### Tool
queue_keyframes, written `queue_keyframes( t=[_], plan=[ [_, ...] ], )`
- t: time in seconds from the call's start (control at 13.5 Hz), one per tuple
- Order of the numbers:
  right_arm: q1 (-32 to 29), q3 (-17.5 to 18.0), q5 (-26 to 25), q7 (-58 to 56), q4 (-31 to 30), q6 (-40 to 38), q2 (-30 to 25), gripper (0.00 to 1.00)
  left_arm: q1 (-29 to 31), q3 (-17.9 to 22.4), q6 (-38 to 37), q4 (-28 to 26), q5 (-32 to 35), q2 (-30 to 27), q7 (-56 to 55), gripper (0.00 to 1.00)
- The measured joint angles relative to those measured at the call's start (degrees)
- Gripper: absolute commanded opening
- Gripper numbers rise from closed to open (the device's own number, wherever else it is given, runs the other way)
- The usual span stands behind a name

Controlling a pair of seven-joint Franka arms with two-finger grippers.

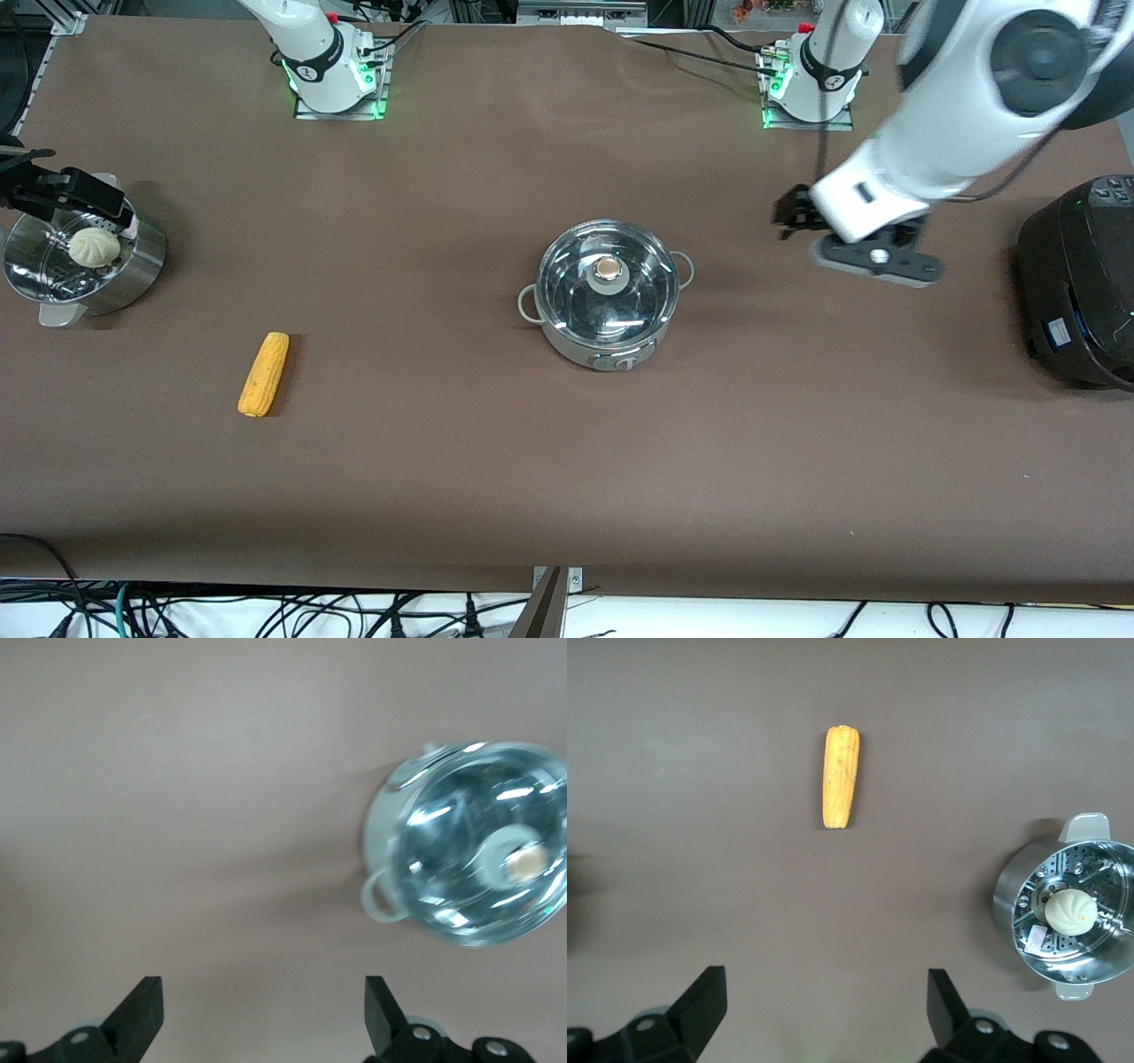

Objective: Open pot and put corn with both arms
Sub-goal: 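Reach the left gripper to the lid knob while the right gripper reaches the corn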

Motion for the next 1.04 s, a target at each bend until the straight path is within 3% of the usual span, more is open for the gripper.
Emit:
queue_keyframes(
  t=[0.22, 0.52, 0.89, 1.04],
  plan=[
    [0.02, 0.11, 0.07, -0.05, -0.07, 1.24, 3.58, 1.0, -8.1, -0.2, 4.54, 5.21, 0.0, 7.99, -9.4, 1.0],
    [0.13, 0.38, 2.24, -0.05, -0.27, 9.19, 12.38, 1.0, -16.62, -0.22, 16.4, 5.76, 0.02, 17.82, -15.35, 1.0],
    [0.2, 0.5, 3.37, -0.06, -0.9, 24.83, 28.21, 1.0, -18.28, -0.12, 16.75, 5.55, 0.02, 21.04, -15.35, 1.0],
    [0.23, 0.76, 3.41, -0.06, -1.78, 29.31, 31.68, 1.0, -18.71, -0.11, 16.55, 5.43, 0.03, 21.38, -15.32, 1.0]
  ],
)
